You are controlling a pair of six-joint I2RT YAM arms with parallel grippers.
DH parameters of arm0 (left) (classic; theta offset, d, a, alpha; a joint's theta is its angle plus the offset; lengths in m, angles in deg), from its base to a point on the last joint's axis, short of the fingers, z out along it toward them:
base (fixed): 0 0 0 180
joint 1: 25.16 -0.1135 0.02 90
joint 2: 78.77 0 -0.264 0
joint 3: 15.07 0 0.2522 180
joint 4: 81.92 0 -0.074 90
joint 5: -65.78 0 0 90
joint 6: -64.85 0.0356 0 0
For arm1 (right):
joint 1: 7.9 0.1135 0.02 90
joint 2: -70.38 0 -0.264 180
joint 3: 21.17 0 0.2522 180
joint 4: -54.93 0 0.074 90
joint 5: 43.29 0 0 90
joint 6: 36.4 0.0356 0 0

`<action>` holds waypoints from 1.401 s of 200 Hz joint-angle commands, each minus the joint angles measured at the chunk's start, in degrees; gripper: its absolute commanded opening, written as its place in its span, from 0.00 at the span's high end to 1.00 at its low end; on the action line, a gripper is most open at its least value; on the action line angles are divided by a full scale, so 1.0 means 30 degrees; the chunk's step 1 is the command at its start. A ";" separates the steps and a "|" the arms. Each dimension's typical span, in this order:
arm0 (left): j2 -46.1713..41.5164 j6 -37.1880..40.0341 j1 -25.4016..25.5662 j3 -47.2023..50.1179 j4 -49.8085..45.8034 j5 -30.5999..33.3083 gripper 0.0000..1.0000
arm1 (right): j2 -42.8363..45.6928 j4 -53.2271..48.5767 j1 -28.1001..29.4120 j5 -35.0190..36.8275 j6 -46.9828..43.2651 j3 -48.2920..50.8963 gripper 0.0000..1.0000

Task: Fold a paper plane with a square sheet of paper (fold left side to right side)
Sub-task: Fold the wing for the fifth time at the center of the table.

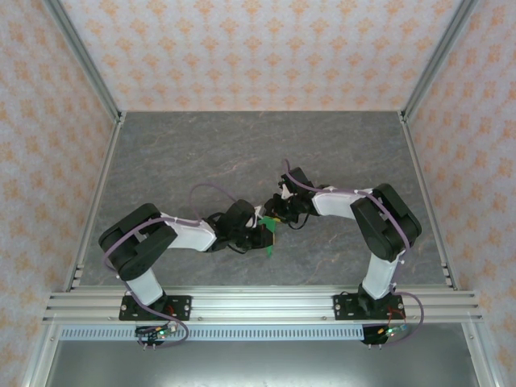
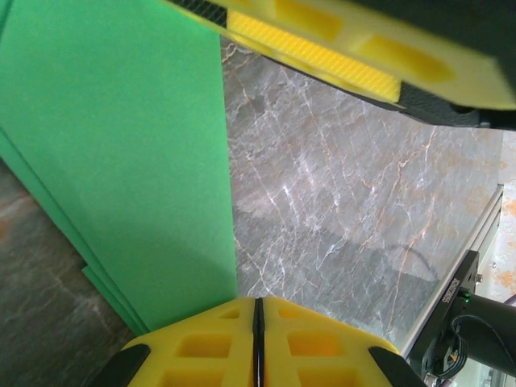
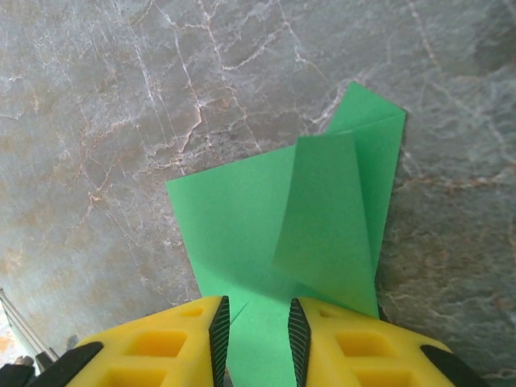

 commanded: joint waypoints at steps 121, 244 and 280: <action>0.1120 -0.0540 0.0435 0.0553 -0.1970 0.1600 1.00 | 0.3983 -0.0764 -0.0018 0.1620 -0.0277 0.1330 0.85; 0.0718 -0.0470 0.0435 0.0582 -0.2944 0.2361 1.00 | 0.2021 0.2253 0.1235 0.0615 -0.0366 0.3008 0.92; 0.0729 -0.0509 0.0434 0.0628 -0.3236 0.2478 1.00 | 0.0888 0.2279 0.1074 0.1059 -0.1424 0.2237 0.92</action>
